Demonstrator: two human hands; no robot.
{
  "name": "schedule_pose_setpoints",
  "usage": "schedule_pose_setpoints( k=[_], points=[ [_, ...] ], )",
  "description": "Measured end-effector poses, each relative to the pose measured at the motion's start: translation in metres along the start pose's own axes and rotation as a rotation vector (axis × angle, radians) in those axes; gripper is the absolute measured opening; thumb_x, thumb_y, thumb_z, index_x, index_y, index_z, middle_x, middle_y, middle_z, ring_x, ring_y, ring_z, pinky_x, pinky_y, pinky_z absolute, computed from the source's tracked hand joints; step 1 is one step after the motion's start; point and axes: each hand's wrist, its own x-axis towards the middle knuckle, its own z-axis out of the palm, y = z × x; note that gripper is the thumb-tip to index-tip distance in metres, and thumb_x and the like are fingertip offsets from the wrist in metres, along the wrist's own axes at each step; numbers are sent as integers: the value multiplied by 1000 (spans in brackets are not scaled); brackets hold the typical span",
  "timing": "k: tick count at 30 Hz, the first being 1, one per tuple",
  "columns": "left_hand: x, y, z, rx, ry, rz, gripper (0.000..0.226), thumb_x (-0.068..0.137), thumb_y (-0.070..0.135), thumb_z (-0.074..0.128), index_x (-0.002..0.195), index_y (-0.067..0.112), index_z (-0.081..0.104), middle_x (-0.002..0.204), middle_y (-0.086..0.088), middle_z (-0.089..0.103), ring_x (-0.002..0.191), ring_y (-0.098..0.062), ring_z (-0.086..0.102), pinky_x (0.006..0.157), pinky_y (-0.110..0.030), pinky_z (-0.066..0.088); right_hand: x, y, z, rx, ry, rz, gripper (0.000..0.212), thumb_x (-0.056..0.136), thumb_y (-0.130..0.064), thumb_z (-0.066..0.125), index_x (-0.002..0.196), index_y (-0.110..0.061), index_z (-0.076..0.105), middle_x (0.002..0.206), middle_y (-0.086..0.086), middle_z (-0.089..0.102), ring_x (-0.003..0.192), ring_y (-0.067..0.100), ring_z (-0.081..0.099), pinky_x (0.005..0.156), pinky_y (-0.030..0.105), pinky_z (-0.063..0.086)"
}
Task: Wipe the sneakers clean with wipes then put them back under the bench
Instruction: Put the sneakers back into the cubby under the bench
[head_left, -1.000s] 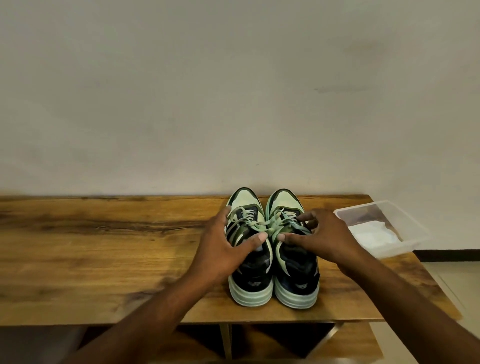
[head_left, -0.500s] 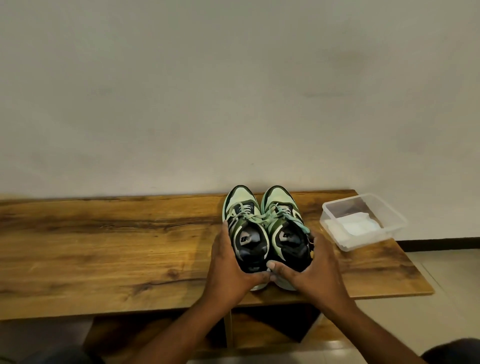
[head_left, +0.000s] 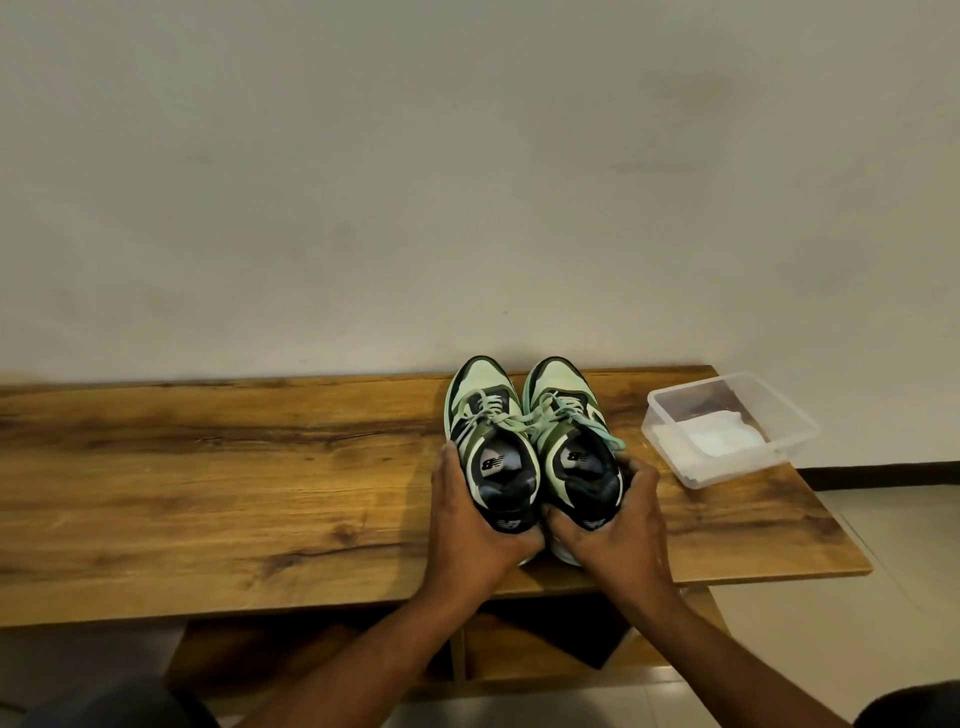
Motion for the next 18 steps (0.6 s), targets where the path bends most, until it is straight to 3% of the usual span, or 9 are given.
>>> schedule_pose_setpoints(
  k=[3,6,8,12,15,18],
  points=[
    [-1,1,2,-2,8,5,142,44,57,84,163,17,19,159,-3,35,149,-21,34,118,-48,42,2,0,1,46,-12,22,102,58,-36,97,136,-26,33,126,-5,55,110,11,60,75,3,44],
    [0,1,1,5,1,5,143,43,57,84,163,17,17,160,-3,34,151,-19,32,119,-47,41,3,1,2,72,-13,13,101,60,-32,98,137,-24,32,124,-6,55,108,10,60,70,-1,45],
    [0,1,2,2,4,3,142,43,57,84,163,17,19,161,-4,35,151,-20,32,119,-48,41,3,1,3,81,-3,-5,105,58,-35,97,139,-24,33,127,-6,55,112,11,59,76,1,44],
    [1,1,2,-1,6,-2,141,45,55,85,164,18,18,161,-2,35,151,-19,32,119,-47,40,7,4,2,67,-7,-47,110,52,-52,92,146,-27,40,137,-3,53,124,14,53,95,25,48],
    [1,-2,2,-14,-7,-9,142,47,54,85,165,21,14,164,-1,33,154,-18,30,120,-48,39,7,5,2,25,-7,-67,105,55,-50,93,145,-22,46,137,1,50,125,14,49,92,11,38],
    [4,-8,3,-41,-5,-19,140,49,51,89,165,29,14,164,3,35,152,-17,35,119,-48,41,7,2,4,4,-2,-81,99,53,-65,83,136,-21,50,129,1,52,120,15,51,86,4,36]
  ],
)
